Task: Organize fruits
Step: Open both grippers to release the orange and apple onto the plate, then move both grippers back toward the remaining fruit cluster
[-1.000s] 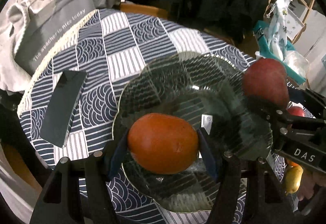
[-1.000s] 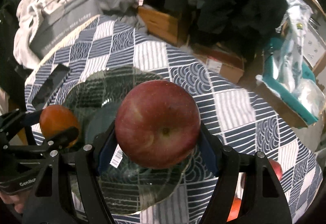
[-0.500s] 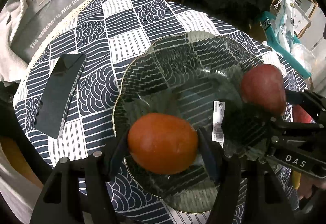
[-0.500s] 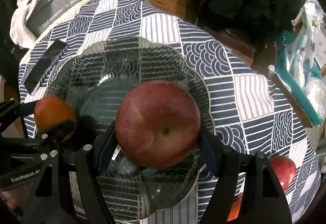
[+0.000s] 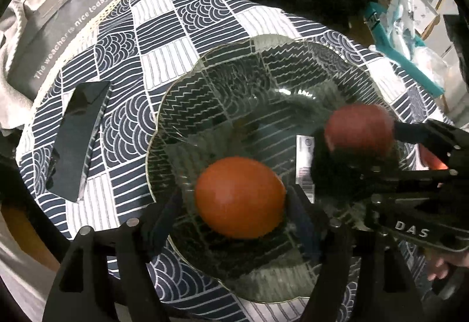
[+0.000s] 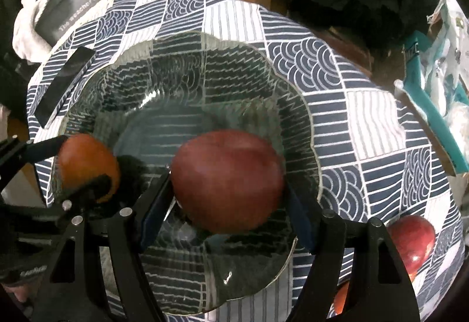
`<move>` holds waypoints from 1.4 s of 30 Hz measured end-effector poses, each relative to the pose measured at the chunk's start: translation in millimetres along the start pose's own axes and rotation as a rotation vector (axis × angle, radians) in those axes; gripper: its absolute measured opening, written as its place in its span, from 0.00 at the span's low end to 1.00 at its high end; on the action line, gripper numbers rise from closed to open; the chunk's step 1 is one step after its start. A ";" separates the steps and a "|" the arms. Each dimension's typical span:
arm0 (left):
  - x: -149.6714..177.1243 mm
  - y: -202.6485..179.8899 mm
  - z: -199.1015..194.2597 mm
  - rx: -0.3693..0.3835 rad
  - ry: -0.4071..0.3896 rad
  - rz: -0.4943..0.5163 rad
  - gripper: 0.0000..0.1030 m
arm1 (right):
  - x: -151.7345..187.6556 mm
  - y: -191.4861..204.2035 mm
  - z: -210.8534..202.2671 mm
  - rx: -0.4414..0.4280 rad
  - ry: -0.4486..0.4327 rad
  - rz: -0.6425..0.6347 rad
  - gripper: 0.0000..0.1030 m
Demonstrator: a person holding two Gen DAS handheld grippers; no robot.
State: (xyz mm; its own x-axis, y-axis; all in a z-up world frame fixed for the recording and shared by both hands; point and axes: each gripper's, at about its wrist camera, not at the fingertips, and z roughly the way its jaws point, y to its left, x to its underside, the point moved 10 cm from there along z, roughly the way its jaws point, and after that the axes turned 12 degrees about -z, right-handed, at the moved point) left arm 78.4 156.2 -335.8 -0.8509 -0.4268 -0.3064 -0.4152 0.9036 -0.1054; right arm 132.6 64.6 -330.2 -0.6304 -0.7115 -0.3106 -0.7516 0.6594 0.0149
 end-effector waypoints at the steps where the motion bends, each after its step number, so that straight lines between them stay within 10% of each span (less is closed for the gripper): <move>1: -0.9 0.8 -1.6 -0.010 -0.009 0.004 0.74 | -0.8 -0.5 -1.4 0.003 -0.009 0.002 0.72; 21: -16.0 -18.4 -59.0 0.073 -0.116 -0.007 0.74 | -21.9 -36.0 -103.0 0.090 -0.241 0.148 0.73; 42: -5.7 -88.0 -118.2 0.205 -0.190 0.092 0.78 | 38.8 -83.4 -222.7 0.319 -0.375 0.231 0.80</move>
State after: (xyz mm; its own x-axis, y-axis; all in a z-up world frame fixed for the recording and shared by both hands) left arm 81.8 74.7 -212.9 -0.7986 -0.3455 -0.4928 -0.2489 0.9351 -0.2522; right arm 127.6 -72.1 -131.9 -0.6156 -0.4421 -0.6524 -0.4683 0.8710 -0.1483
